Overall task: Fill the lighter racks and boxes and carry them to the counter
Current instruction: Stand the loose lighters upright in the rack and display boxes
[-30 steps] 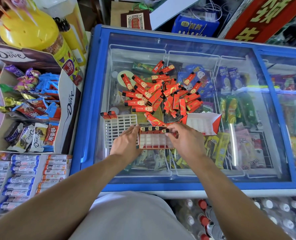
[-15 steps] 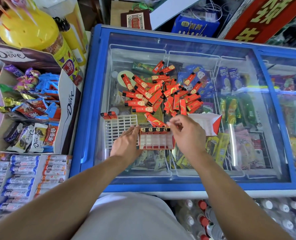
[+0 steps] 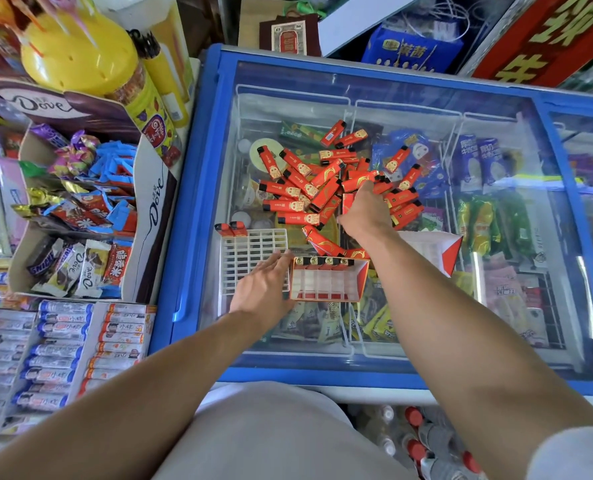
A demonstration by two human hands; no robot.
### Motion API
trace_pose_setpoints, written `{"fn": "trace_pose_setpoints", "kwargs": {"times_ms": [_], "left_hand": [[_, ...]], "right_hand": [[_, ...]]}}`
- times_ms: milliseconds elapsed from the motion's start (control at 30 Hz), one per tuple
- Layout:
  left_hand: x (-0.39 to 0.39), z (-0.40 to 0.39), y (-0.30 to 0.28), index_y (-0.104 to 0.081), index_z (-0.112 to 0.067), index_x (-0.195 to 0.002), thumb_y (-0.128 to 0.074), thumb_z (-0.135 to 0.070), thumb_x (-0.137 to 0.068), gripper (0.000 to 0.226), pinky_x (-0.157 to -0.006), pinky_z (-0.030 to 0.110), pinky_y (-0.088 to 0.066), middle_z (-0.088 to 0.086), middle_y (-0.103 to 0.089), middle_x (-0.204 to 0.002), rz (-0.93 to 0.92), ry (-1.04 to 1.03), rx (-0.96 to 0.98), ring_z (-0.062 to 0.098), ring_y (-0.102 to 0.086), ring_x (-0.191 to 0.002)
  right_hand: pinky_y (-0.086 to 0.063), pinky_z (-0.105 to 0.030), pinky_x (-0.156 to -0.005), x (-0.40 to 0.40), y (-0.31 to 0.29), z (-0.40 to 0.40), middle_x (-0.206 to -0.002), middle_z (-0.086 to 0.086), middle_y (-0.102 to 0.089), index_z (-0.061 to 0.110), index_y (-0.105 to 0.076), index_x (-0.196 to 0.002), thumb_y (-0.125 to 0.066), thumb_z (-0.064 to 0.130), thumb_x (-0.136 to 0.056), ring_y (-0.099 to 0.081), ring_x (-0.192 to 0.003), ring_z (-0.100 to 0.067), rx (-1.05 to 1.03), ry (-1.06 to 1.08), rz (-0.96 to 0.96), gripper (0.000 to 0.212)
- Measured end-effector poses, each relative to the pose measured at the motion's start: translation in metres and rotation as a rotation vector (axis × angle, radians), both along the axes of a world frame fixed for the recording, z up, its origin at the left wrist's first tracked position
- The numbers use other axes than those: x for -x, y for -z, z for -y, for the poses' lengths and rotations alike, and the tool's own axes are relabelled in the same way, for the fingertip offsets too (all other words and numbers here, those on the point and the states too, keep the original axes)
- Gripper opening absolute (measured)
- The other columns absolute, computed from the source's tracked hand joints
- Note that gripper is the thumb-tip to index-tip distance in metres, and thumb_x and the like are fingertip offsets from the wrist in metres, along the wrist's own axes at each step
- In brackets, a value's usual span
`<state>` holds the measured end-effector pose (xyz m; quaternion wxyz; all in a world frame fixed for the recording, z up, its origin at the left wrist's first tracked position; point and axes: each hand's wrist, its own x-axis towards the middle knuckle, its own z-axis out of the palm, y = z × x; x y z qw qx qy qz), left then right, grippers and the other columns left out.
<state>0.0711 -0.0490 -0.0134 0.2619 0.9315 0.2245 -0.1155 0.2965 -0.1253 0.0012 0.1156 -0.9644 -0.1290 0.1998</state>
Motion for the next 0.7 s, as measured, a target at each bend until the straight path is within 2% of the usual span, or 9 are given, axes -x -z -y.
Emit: {"fn": "trace_pose_setpoints", "kwargs": {"times_ms": [67,133,233,333,400,467,600,700], "left_hand": [[0.000,0.000,0.001,-0.015,-0.024,-0.163,-0.081,-0.034,-0.086,0.102,-0.110,0.034,-0.043,-0.001,-0.020,-0.168,-0.003,0.000,-0.001,0.017,-0.034,-0.150],[0.000,0.000,0.002,-0.014,-0.024,-0.163,-0.080,-0.034,-0.086,0.102,-0.110,0.034,-0.043,-0.001,-0.020,-0.168,-0.006,0.001,-0.001,0.017,-0.034,-0.149],[0.000,0.001,0.004,-0.013,-0.025,-0.162,-0.080,-0.036,-0.086,0.103,-0.109,0.034,-0.044,-0.001,-0.020,-0.168,-0.005,0.001,-0.007,0.017,-0.036,-0.149],[0.001,0.001,0.006,-0.013,-0.027,-0.163,-0.080,-0.036,-0.086,0.102,-0.110,0.034,-0.043,0.000,-0.022,-0.168,0.005,0.001,-0.011,0.018,-0.034,-0.149],[0.002,0.001,0.007,-0.014,-0.027,-0.163,-0.080,-0.037,-0.085,0.102,-0.111,0.035,-0.042,0.001,-0.024,-0.168,0.021,0.010,-0.011,0.018,-0.034,-0.150],[0.003,0.001,0.008,-0.014,-0.027,-0.163,-0.080,-0.037,-0.086,0.102,-0.114,0.034,-0.039,0.002,-0.024,-0.167,0.022,0.016,0.000,0.018,-0.034,-0.150],[0.004,-0.001,0.004,-0.011,-0.026,-0.162,-0.080,-0.043,-0.084,0.105,-0.117,0.033,-0.033,0.002,-0.021,-0.168,0.007,0.038,0.012,0.018,-0.031,-0.151],[0.005,-0.005,0.001,-0.010,-0.027,-0.162,-0.078,-0.042,-0.086,0.103,-0.119,0.034,-0.029,0.001,-0.019,-0.169,-0.005,0.062,0.048,0.018,-0.028,-0.152]], "right_hand": [[-0.052,-0.036,-0.069,0.003,-0.004,0.004,-0.107,-0.008,-0.066,0.009,-0.040,-0.138,-0.078,0.016,-0.084,-0.067,-0.095,-0.031,0.015,0.007,0.006,0.066],[-0.053,-0.036,-0.069,0.010,-0.015,0.014,-0.098,0.000,-0.066,0.015,-0.053,-0.123,-0.076,0.021,-0.084,-0.066,-0.087,-0.025,0.013,-0.025,0.046,0.046],[-0.052,-0.031,-0.066,0.030,-0.043,0.034,-0.085,0.009,-0.064,0.021,-0.061,-0.100,-0.077,0.022,-0.083,-0.063,-0.076,-0.013,-0.224,-0.031,0.028,0.024],[-0.043,-0.011,-0.060,0.058,-0.075,0.058,-0.087,0.010,-0.063,0.020,-0.067,-0.095,-0.082,0.018,-0.081,-0.059,-0.073,-0.007,-0.417,-0.049,-0.139,0.020],[-0.043,-0.010,-0.061,0.077,-0.086,0.070,-0.092,0.011,-0.064,0.024,-0.072,-0.093,-0.085,0.024,-0.079,-0.060,-0.075,-0.005,-0.429,-0.141,-0.211,0.019],[-0.042,-0.015,-0.068,0.095,-0.087,0.076,-0.094,0.013,-0.062,0.028,-0.074,-0.094,-0.085,0.029,-0.078,-0.059,-0.081,-0.002,-0.395,-0.226,-0.243,0.019],[-0.033,-0.005,-0.068,0.118,-0.070,0.071,-0.098,0.017,-0.058,0.031,-0.075,-0.105,-0.079,0.029,-0.085,-0.054,-0.084,0.002,-0.317,-0.314,-0.193,0.021],[-0.034,-0.001,-0.072,0.124,-0.053,0.064,-0.108,0.011,-0.065,0.029,-0.073,-0.107,-0.079,0.027,-0.085,-0.055,-0.090,-0.002,-0.306,-0.323,-0.114,0.024]]}}
